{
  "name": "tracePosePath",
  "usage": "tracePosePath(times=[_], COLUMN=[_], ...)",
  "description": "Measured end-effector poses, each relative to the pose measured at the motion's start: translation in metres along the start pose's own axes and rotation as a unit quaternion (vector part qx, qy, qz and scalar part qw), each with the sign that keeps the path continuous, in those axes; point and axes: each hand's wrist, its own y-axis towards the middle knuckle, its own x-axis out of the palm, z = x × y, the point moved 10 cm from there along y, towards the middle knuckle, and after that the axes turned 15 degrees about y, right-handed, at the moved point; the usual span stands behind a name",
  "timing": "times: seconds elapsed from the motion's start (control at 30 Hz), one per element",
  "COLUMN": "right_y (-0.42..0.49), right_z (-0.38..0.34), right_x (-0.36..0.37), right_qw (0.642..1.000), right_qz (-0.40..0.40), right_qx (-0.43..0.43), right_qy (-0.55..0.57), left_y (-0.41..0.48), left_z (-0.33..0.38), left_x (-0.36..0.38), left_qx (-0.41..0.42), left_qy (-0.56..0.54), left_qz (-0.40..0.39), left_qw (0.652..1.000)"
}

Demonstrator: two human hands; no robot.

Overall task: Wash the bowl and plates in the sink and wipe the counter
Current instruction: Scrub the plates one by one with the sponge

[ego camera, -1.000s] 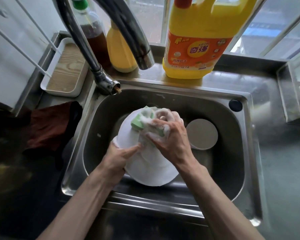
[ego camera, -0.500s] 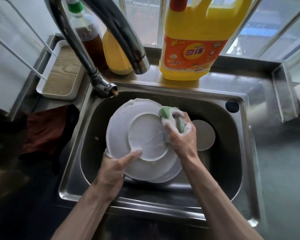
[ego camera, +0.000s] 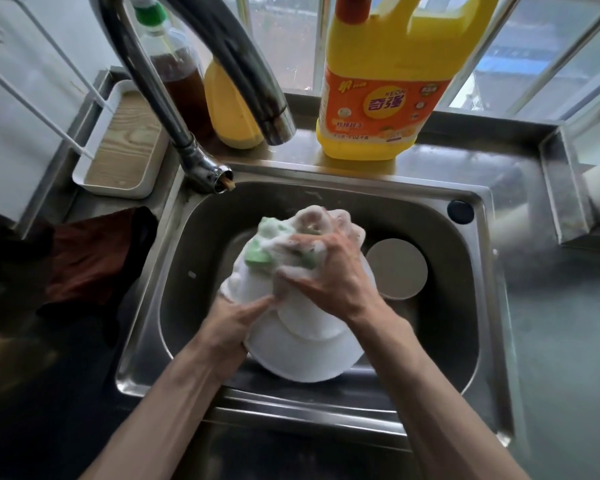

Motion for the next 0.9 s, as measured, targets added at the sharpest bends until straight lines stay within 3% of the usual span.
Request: tracePosePath(times=[0.13, 0.33, 0.5, 0.7, 0.9], right_y=[-0.009, -0.023, -0.05, -0.077, -0.079], right_z=[0.002, 0.051, 0.072, 0.078, 0.032], right_x=[0.019, -0.036, -0.042, -0.02, 0.009], right_qw=[1.0, 0.973, 0.947, 0.946, 0.983], right_qz=[-0.01, 0.198, 0.255, 0.191, 0.12], right_qx=[0.002, 0.118, 0.186, 0.226, 0.101], right_qy=[-0.008, 0.005, 0.055, 0.136, 0.096], left_y=[0.002, -0.008, -0.011, -0.005, -0.001], left_z=[0.005, 0.002, 0.001, 0.02, 0.014], left_x=[-0.007, -0.012, -0.011, -0.028, -0.029], left_qx=[0.034, 0.017, 0.013, 0.05, 0.04], left_qy=[0.019, 0.011, -0.003, -0.064, -0.046], left_qz=[0.028, 0.075, 0.082, 0.131, 0.123], left_qw=[0.999, 0.997, 0.997, 0.988, 0.991])
